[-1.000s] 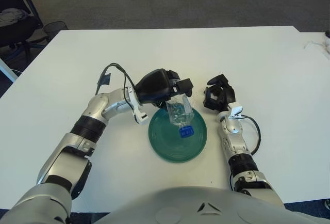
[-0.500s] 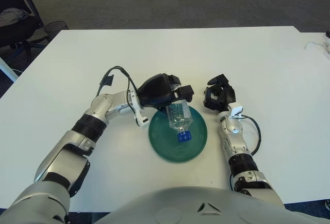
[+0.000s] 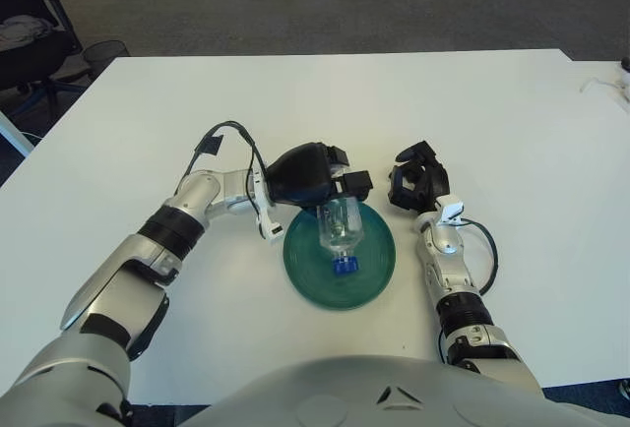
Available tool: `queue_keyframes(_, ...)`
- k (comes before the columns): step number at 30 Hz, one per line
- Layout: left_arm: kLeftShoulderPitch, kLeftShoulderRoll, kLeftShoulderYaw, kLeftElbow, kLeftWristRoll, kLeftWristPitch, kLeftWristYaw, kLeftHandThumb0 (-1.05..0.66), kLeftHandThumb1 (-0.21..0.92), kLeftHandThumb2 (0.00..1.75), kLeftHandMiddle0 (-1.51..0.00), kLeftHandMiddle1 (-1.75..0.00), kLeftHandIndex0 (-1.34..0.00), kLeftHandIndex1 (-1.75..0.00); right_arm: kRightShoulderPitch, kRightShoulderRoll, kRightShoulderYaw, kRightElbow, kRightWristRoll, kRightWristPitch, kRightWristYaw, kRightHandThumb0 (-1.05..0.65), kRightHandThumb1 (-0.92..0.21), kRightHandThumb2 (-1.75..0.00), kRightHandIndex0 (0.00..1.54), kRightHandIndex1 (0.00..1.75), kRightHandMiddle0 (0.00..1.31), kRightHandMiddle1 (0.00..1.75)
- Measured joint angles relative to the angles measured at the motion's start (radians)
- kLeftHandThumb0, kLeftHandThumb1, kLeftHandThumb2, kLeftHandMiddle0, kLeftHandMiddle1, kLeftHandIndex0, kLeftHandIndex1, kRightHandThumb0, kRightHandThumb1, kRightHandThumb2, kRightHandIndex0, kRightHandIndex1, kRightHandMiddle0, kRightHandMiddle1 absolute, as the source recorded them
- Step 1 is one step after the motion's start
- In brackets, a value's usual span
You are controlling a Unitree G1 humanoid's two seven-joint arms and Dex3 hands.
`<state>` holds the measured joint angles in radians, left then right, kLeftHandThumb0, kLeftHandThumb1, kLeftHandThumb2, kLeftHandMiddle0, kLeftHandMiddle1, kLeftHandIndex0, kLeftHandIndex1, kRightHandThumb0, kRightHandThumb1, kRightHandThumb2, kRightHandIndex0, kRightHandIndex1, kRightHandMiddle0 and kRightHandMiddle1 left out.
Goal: Put the bottle into the plate.
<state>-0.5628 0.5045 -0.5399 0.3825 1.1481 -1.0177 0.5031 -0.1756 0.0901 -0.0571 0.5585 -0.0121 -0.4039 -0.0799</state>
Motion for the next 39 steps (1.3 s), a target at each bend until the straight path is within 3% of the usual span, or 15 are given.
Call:
queue_keyframes(5, -0.001, 0.013, -0.008, 0.002, -0.007, -0.008, -0.019, -0.49, 0.3, 1.34, -1.27, -1.75, -0.63, -1.75, 0.0, 0.0, -0.001, 0.0, 0.0, 0.0, 0.0, -0.01, -0.38, -1.25, 0.45, 1.75, 0.44, 1.74)
queue_keyframes(9, -0.002, 0.018, -0.009, 0.005, -0.024, -0.018, -0.026, -0.48, 0.31, 1.32, -1.14, -1.75, -0.62, -1.75, 0.0, 0.0, -0.002, 0.0, 0.0, 0.0, 0.0, -0.01, -0.39, -1.23, 0.45, 1.75, 0.43, 1.74)
queue_keyframes(15, -0.015, 0.021, -0.013, 0.02, -0.072, -0.061, -0.055, -0.41, 0.61, 0.94, -0.73, -1.75, -0.4, -1.75, 0.0, 0.0, -0.003, -0.003, 0.0, 0.006, 0.0, -0.01, -0.4, -1.22, 0.44, 1.75, 0.42, 1.74)
queue_keyframes(16, -0.016, 0.022, -0.013, 0.021, -0.08, -0.067, -0.063, -0.58, 0.72, 0.89, -0.64, -1.75, -0.33, -1.73, 0.0, 0.0, -0.003, -0.005, 0.0, 0.011, -0.001, -0.01, -0.4, -1.22, 0.44, 1.75, 0.42, 1.74)
queue_keyframes(19, -0.017, 0.029, -0.013, 0.02, -0.102, -0.07, -0.096, -0.81, 0.86, 0.85, -0.49, -1.74, -0.23, -1.67, 0.0, 0.0, -0.003, -0.012, 0.0, 0.022, -0.002, -0.01, -0.41, -1.22, 0.44, 1.75, 0.42, 1.74)
queue_keyframes(21, -0.017, 0.035, -0.013, 0.02, -0.114, -0.068, -0.121, -0.88, 0.89, 0.85, -0.41, -1.68, -0.19, -1.62, 0.0, 0.0, -0.003, -0.015, 0.0, 0.026, -0.003, -0.01, -0.41, -1.21, 0.43, 1.75, 0.42, 1.74)
queue_keyframes(23, -0.017, 0.041, -0.013, 0.02, -0.129, -0.066, -0.155, -0.96, 0.91, 0.88, -0.3, -1.4, -0.13, -1.49, 0.0, 0.0, -0.003, -0.015, 0.0, 0.027, -0.003, -0.01, -0.41, -1.21, 0.43, 1.75, 0.42, 1.74)
queue_keyframes(29, -0.012, 0.062, -0.013, 0.009, -0.195, -0.061, -0.269, -1.04, 0.92, 0.95, -0.2, -0.96, -0.02, -1.11, 0.001, 0.0, -0.002, -0.019, 0.0, 0.029, -0.006, -0.01, -0.4, -1.22, 0.44, 1.75, 0.43, 1.74)
queue_keyframes(34, 0.0, 0.082, -0.011, -0.025, -0.259, -0.062, -0.363, -1.05, 0.92, 1.03, -0.16, -0.72, 0.0, -0.8, 0.001, 0.0, 0.001, -0.021, 0.0, 0.031, -0.006, -0.01, -0.4, -1.23, 0.44, 1.75, 0.43, 1.74)
queue_keyframes(39, 0.018, 0.1, 0.002, -0.075, -0.33, -0.057, -0.448, -1.05, 0.92, 1.08, -0.11, -0.61, 0.0, -0.56, 0.002, 0.0, 0.005, -0.026, -0.001, 0.037, -0.004, -0.01, -0.4, -1.23, 0.44, 1.75, 0.43, 1.74)
